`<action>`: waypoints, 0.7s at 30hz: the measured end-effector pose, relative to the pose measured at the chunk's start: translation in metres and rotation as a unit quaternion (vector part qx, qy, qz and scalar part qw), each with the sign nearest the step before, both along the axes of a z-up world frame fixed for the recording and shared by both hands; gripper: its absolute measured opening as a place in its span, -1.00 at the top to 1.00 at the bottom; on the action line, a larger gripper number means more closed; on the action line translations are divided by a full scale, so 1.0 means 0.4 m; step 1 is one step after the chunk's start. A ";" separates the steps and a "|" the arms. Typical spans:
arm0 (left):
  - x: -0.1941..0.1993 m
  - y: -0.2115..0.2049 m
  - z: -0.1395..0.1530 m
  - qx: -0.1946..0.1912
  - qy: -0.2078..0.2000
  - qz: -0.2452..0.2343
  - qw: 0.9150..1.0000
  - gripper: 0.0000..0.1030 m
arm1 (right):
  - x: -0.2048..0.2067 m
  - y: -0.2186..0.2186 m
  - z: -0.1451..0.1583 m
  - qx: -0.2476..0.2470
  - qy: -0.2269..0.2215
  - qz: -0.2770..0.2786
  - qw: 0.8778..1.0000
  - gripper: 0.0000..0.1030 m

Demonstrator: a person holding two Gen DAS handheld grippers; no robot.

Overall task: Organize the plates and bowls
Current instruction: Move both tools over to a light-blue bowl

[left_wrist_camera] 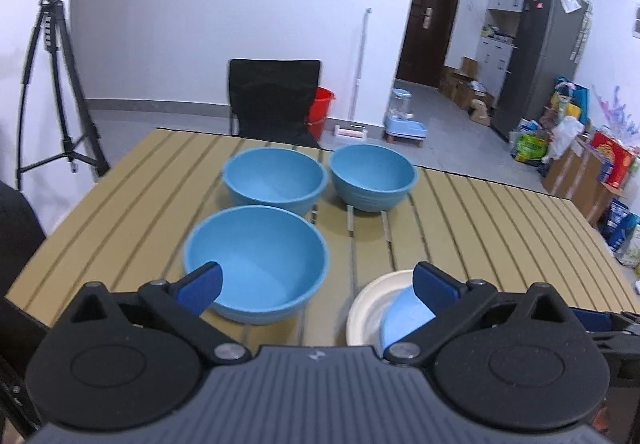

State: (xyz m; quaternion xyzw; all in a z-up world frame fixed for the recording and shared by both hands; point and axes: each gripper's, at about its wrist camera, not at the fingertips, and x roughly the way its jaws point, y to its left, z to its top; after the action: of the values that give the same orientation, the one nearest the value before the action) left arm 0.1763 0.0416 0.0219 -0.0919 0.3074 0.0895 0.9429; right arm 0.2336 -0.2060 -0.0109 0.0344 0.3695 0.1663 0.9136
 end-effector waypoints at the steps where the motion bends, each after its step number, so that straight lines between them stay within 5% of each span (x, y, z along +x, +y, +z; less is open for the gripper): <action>1: -0.004 0.008 0.002 0.000 0.000 0.005 1.000 -1.00 | -0.003 0.010 0.004 -0.003 -0.002 0.004 1.000 -1.00; 21: -0.017 0.184 -0.017 -0.029 0.004 0.049 0.998 -1.00 | -0.002 0.135 0.049 0.003 -0.015 0.018 1.000 -1.00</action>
State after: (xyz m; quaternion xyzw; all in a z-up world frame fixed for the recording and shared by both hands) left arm 0.1696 0.1151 0.0150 -0.1336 0.3085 0.1270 0.9332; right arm 0.2328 -0.1519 0.0085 0.0275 0.3555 0.1846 0.9158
